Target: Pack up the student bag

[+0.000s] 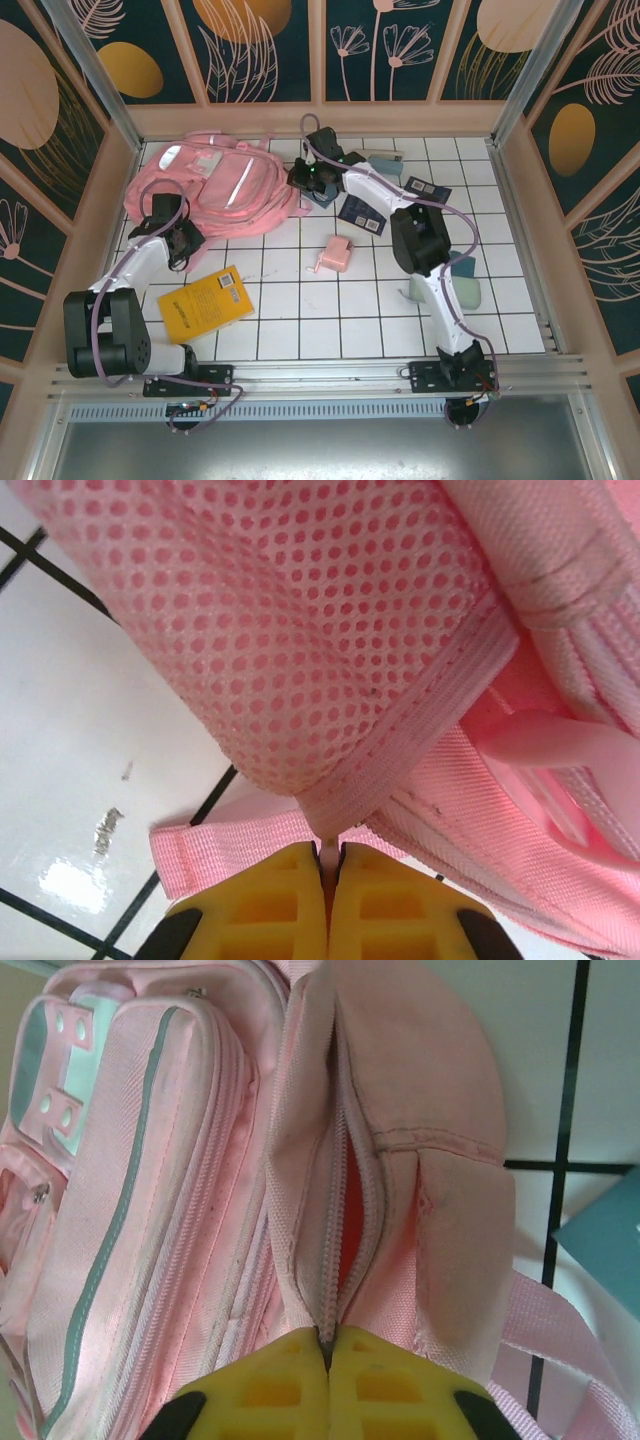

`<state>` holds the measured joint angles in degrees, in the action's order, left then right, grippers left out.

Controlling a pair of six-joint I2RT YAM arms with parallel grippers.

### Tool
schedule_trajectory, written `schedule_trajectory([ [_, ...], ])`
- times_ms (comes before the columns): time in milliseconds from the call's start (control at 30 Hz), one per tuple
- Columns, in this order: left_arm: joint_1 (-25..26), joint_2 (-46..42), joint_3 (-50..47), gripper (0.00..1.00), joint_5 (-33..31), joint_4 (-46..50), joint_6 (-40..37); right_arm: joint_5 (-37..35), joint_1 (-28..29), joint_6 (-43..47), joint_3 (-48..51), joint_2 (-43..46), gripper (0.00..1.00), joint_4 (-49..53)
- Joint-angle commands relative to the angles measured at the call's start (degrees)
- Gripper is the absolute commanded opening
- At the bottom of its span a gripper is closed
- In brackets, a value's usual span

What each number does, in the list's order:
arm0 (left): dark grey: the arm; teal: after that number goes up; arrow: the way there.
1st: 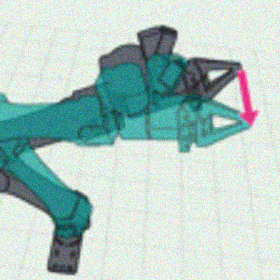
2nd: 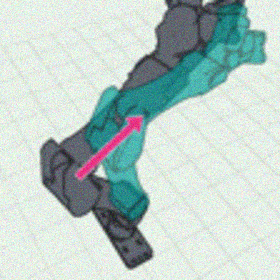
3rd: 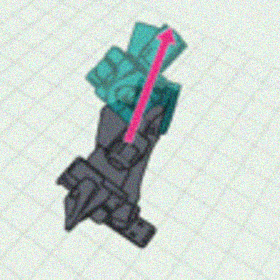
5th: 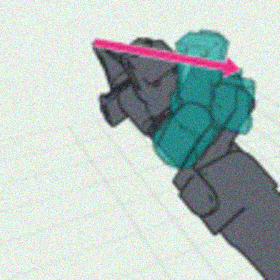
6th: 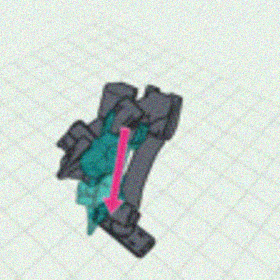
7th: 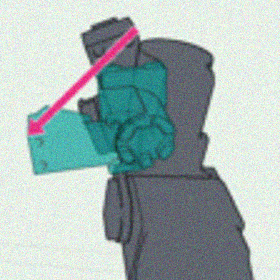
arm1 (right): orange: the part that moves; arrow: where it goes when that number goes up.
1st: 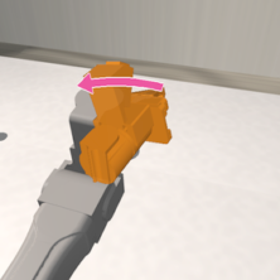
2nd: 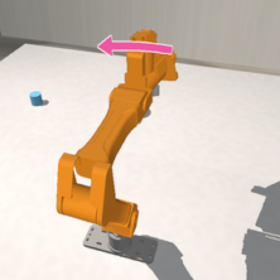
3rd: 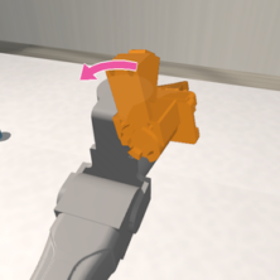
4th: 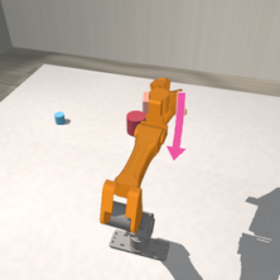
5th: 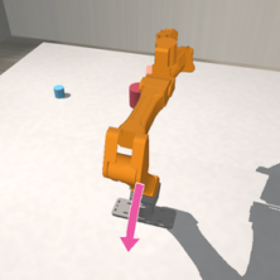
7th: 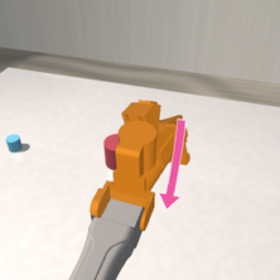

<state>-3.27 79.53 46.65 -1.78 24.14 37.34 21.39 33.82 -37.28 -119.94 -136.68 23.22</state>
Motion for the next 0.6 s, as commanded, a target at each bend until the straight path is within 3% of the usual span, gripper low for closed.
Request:
schedule_trajectory([
  [0,-1.21,-1.66,-0.73,0.19,0.39,0.18,1.26,-1.67,-1.41,2.57,-3.58,-0.25,0.23,1.91],
  [100,-1.21,-2.99,-0.86,0.37,0.73,1.01,0.98,-2.43,-1.13,3.69,-0.09,2.88,0.43,1.24],
  [233,-1.17,-5.34,-0.77,0.53,1.36,3.0,0.38,-4.84,-0.01,5.26,9.22,10.01,0.48,-1.33],
  [367,-1.21,-7.8,-0.42,0.67,2.62,3.56,0.02,-6.34,2.73,7.84,19.52,17.4,0.41,-5.06],
  [567,-1.21,-12.39,0.0,0.98,2.39,2.64,-0.5,-7.65,10.77,11.28,28.88,22.26,0.27,-8.44],
])
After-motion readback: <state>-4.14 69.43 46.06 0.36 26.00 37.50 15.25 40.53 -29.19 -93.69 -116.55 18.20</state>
